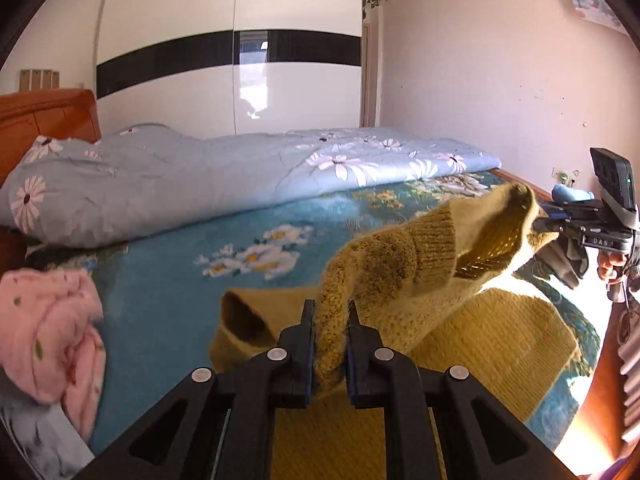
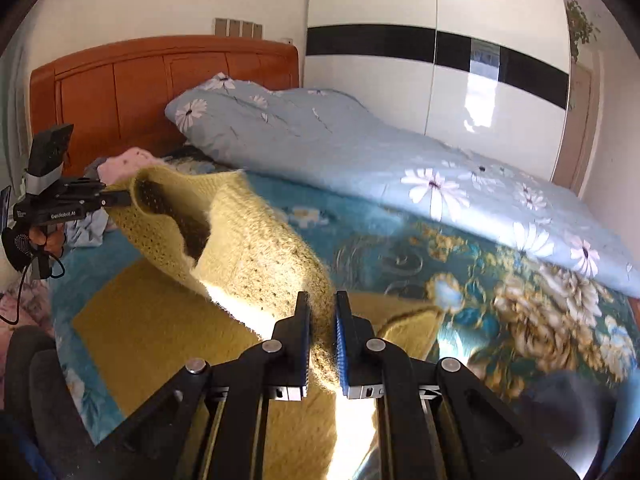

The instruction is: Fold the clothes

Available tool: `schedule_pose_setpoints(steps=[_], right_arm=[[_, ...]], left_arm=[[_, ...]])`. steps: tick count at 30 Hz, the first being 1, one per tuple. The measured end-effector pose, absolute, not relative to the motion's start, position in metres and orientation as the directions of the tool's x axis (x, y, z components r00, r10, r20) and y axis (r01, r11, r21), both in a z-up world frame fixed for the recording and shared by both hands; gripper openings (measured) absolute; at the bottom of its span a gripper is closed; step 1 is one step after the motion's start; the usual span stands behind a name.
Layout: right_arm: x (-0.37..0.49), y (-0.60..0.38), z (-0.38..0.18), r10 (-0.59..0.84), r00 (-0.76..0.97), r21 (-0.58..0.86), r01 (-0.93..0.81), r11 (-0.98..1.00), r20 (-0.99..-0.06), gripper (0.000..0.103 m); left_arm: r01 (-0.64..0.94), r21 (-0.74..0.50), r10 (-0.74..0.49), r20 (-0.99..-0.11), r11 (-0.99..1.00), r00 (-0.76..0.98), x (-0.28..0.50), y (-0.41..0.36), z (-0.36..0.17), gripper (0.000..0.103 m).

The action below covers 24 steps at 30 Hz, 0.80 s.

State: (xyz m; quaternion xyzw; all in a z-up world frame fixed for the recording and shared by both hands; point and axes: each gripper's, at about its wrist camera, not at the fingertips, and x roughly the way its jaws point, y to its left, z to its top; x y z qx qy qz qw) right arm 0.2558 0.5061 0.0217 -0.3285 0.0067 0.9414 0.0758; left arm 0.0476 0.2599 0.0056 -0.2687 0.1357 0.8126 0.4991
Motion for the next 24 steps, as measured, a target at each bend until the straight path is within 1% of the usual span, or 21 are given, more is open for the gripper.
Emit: schedule_pose_setpoints(steps=[4,7,9,10,12,13,15,16,17,18,19,21,24], right_arm=[[0.287,0.481,-0.024,0.112,-0.700,-0.010,-0.148,-0.989,-0.705,0.011],[0.306,0.467,-0.047,0.107,-0.660,0.001,-0.161,-0.987,-0.743,0.012],[0.312,0.464,-0.051,0.109,-0.652,0.010,-0.176,-0.984,-0.750,0.012],[0.315,0.463,-0.052,0.110,-0.649,0.015,-0.184,-0.983,-0.753,0.013],[0.321,0.461,-0.051,0.116,-0.645,0.022,-0.202,-0.979,-0.755,0.015],[0.325,0.459,-0.049,0.120,-0.645,0.026,-0.212,-0.977,-0.755,0.017],[0.331,0.459,-0.046,0.134,-0.644,0.023,-0.229,-0.973,-0.753,0.018],[0.334,0.462,-0.045,0.133,-0.642,0.041,-0.249,-0.968,-0.755,0.020],[0.336,0.466,-0.045,0.118,-0.639,0.078,-0.271,-0.959,-0.760,0.023],[0.339,0.470,-0.045,0.106,-0.645,0.119,-0.296,-0.948,-0.757,0.029],[0.342,0.474,-0.045,0.095,-0.653,0.160,-0.320,-0.934,-0.751,0.033],[0.340,0.479,-0.050,0.034,-0.678,0.267,-0.335,-0.904,-0.734,0.033],[0.337,0.485,-0.058,-0.056,-0.717,0.423,-0.344,-0.838,-0.695,0.033]], left_arm=[[-0.867,-0.077,0.694,-0.636,-0.493,-0.338,0.075,0.240,-0.026,0.015],[-0.846,-0.087,0.658,-0.672,-0.526,-0.340,0.093,0.228,-0.046,0.020],[-0.821,-0.113,0.635,-0.695,-0.560,-0.337,0.097,0.220,-0.058,0.027],[-0.801,-0.130,0.622,-0.706,-0.584,-0.338,0.098,0.215,-0.062,0.028],[-0.757,-0.176,0.607,-0.719,-0.629,-0.337,0.099,0.202,-0.067,0.039],[-0.739,-0.200,0.611,-0.716,-0.643,-0.338,0.101,0.196,-0.067,0.041],[-0.713,-0.240,0.625,-0.702,-0.659,-0.341,0.105,0.186,-0.066,0.053],[-0.700,-0.271,0.635,-0.699,-0.660,-0.329,0.105,0.183,-0.066,0.056],[-0.683,-0.313,0.649,-0.696,-0.660,-0.308,0.105,0.182,-0.066,0.057],[-0.662,-0.365,0.669,-0.687,-0.655,-0.283,0.104,0.180,-0.067,0.057],[-0.639,-0.420,0.693,-0.673,-0.645,-0.257,0.103,0.179,-0.068,0.057],[-0.598,-0.516,0.738,-0.644,-0.613,-0.201,0.100,0.181,-0.072,0.060],[-0.532,-0.627,0.785,-0.606,-0.570,-0.127,0.095,0.190,-0.079,0.061]])
